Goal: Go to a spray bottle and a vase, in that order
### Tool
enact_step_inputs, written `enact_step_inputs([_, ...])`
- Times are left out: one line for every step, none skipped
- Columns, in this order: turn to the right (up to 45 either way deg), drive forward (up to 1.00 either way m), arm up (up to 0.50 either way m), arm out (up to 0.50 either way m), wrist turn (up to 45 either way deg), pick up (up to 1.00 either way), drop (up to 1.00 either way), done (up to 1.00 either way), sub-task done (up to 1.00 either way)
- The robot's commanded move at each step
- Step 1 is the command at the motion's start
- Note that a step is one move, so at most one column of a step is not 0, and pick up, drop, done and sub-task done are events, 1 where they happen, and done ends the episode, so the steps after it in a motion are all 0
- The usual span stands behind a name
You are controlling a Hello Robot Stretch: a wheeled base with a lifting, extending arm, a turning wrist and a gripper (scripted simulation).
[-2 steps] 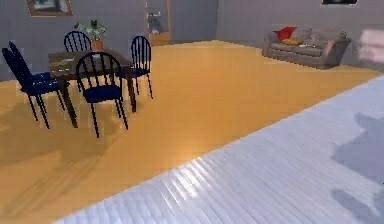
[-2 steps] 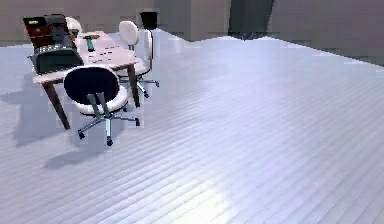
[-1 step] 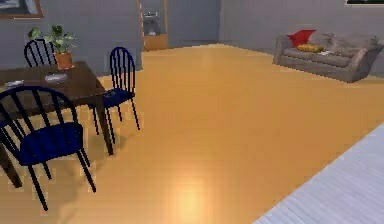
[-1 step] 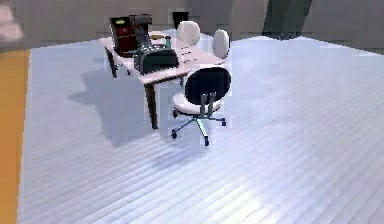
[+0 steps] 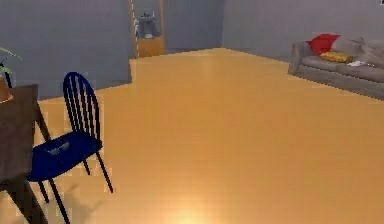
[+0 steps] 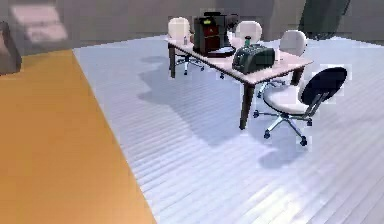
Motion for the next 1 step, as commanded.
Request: enact_step_inputs([0.0, 1.00, 0.00, 0.00, 0.0, 0.00, 0.00, 0.00, 0.00])
